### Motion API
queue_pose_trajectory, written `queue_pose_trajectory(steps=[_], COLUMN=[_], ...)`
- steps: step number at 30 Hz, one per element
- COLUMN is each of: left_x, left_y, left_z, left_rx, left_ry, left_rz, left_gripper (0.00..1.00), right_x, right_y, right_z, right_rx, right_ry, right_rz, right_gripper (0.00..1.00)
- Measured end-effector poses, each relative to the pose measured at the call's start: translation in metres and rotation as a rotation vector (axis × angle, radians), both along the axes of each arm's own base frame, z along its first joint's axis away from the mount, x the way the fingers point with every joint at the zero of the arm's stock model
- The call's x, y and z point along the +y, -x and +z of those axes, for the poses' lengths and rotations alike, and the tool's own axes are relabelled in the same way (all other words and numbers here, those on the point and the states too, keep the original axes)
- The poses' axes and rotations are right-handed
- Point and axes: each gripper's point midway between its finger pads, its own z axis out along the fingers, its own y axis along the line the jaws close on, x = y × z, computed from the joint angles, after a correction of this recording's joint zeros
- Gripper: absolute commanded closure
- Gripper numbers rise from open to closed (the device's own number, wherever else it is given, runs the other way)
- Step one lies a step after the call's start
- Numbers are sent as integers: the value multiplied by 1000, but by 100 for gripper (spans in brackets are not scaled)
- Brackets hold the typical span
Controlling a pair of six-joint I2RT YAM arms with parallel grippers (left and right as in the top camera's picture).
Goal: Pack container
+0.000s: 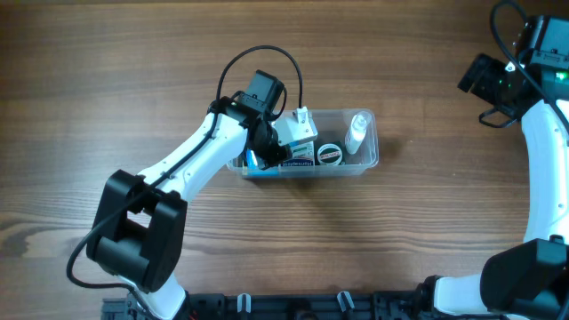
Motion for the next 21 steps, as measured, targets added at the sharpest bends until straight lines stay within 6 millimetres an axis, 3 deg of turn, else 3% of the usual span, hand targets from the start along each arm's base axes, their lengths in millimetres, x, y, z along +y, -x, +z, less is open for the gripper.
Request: queue_pose_trajectory(steps=[2, 3, 4, 5, 7, 9, 10, 11, 12, 14, 17, 21], left_x=[-3, -8, -13, -17, -17, 4, 17, 24, 50, 89, 129, 173], left_y=[-7, -15, -26, -34, -33, -2, 10, 13, 36, 63, 97, 152], left_z=[17, 38, 69, 101, 203, 286, 310, 317, 336, 350, 349, 357], left_rx=[-19, -58, -119, -183, -357, -487, -526, -538, -567, -594, -563, -605], left_ry=[29, 64, 120, 177, 351, 495, 531, 543, 558, 567, 583, 768], left_rz=[56, 91, 133, 162, 230, 305, 357, 405, 495, 663, 855, 1017], left_gripper=[80, 52, 13, 0, 0, 0, 0, 0, 0, 0, 0, 0], right_x=[0, 0, 0, 0, 0, 0, 0, 0, 0, 0, 0, 0], right_y=[0, 0, 0, 0, 0, 0, 0, 0, 0, 0, 0, 0], right_z=[0, 0, 0, 0, 0, 0, 0, 0, 0, 0, 0, 0], right_rx=[0, 0, 0, 0, 0, -1, -1, 1, 1, -1, 0, 0], right_ry=[0, 0, 0, 0, 0, 0, 0, 0, 0, 0, 0, 0], right_rz=[0, 0, 0, 0, 0, 0, 0, 0, 0, 0, 0, 0], right_gripper=[0, 0, 0, 0, 0, 0, 0, 0, 0, 0, 0, 0])
